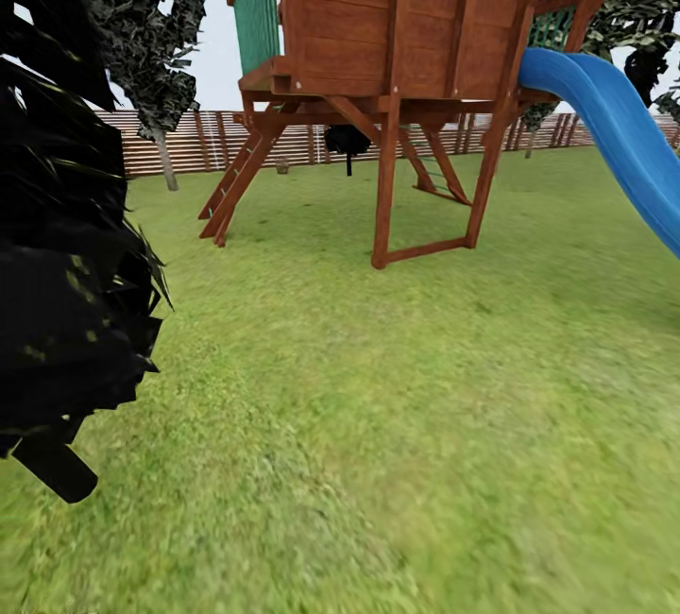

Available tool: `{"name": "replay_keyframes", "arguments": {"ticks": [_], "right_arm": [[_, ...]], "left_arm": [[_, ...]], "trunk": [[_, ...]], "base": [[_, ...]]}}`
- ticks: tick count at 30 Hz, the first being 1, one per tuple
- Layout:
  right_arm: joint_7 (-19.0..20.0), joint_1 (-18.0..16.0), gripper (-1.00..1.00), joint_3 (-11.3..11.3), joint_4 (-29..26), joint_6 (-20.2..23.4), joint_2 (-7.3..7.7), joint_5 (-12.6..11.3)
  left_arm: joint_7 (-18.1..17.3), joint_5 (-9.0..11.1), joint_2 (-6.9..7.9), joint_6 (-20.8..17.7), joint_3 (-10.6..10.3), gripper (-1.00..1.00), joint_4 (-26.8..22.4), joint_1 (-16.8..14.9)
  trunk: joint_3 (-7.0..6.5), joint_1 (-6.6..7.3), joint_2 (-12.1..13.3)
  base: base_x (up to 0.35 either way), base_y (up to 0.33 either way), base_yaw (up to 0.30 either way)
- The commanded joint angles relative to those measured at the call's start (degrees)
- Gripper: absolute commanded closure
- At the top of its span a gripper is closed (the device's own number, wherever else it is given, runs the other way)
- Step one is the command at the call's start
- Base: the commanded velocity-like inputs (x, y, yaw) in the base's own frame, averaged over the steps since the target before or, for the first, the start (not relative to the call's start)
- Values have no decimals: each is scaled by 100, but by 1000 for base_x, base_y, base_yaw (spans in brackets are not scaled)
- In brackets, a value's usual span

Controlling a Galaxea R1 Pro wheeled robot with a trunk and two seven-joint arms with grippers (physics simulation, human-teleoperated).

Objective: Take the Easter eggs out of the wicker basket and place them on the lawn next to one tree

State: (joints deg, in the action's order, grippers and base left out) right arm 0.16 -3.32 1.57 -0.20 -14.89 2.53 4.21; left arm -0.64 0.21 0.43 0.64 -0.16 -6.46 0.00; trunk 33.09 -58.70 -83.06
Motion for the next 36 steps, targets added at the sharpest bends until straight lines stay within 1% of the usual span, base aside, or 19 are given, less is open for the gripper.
{"name": "replay_keyframes", "arguments": {"ticks": [1, 17, 23, 36], "right_arm": [[2, -2, -100, 10, 3, -14, 2, 36], [2, -2, -100, 10, 3, -14, 2, 36], [2, -2, -100, 12, 3, -14, 2, 58], [2, -2, -100, 36, 11, -14, 2, 98]], "left_arm": [[-7, 0, 1, 7, -1, -100, -4, 0], [-6, 6, 1, 7, -1, -100, -4, 0], [-6, 19, 9, 7, 4, -100, -4, 0], [-6, 23, 10, 7, 7, -100, -4, 0]], "trunk": [[5, -2, -2], [5, -2, -2], [5, -2, -2], [5, -2, -2]], "base": [[266, -224, 293], [266, -220, 293], [298, -113, 276], [313, -7, 20]]}}
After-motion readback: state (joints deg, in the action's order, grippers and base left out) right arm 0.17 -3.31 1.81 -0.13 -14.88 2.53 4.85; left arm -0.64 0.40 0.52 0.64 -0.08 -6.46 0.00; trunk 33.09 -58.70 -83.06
